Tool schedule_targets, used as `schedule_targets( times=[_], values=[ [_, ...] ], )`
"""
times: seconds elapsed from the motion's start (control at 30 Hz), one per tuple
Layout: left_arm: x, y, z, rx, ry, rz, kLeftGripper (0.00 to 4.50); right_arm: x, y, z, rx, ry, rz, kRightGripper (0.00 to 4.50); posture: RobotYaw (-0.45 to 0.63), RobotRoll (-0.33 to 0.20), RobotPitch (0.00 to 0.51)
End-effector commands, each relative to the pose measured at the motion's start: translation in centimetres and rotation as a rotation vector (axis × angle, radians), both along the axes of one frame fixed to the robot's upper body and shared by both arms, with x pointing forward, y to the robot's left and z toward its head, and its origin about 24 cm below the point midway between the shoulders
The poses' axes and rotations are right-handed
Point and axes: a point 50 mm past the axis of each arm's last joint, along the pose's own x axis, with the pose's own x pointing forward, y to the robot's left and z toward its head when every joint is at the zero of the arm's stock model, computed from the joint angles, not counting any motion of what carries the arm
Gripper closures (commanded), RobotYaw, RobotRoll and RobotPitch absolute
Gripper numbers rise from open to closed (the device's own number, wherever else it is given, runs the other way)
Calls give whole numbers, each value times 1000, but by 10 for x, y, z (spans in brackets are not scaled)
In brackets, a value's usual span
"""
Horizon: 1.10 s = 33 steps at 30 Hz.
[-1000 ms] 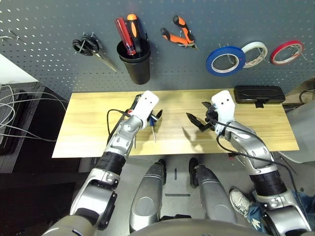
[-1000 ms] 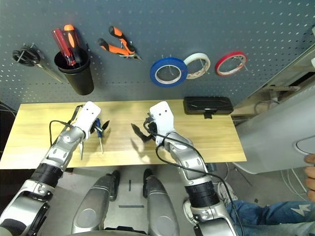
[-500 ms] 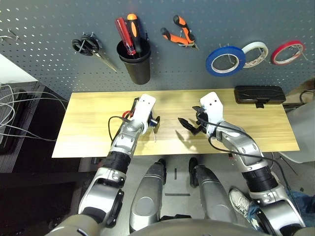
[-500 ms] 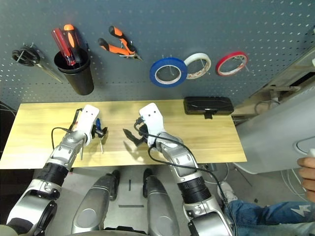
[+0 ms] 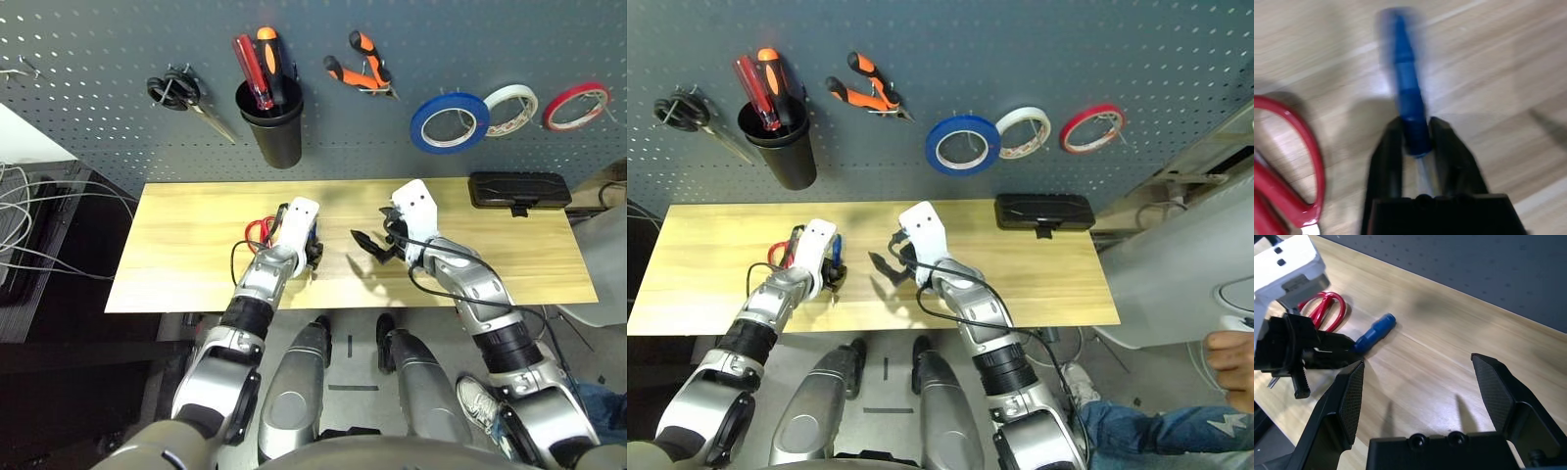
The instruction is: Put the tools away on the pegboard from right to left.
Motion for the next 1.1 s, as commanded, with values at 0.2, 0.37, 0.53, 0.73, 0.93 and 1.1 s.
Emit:
schedule_targets(
  times=[0.2,0.37,0.53,0.73,0.93,1.1],
  values=[
    [-1,-13,10,-146,-172,-23,3969,0,-6,5,-4,-53,25,0,141,0,269],
    [-7,-18,46,-176,-530,-151,3969,-1,-23,8,-20,-88,15,0,151,0,269],
    [-18,-20,74,-272,-739,-197,3969,-5,-38,9,4,-128,43,0,155,0,273],
    [-31,-34,106,-388,-930,-381,3969,-6,-43,11,7,-187,98,0,152,0,276],
    [-34,-44,145,-355,-1128,-519,3969,-1,-29,29,59,-279,153,0,146,0,274],
    [-29,-42,196,-360,-1370,-478,3969,2,-17,44,99,-332,188,0,152,0,272]
  ],
)
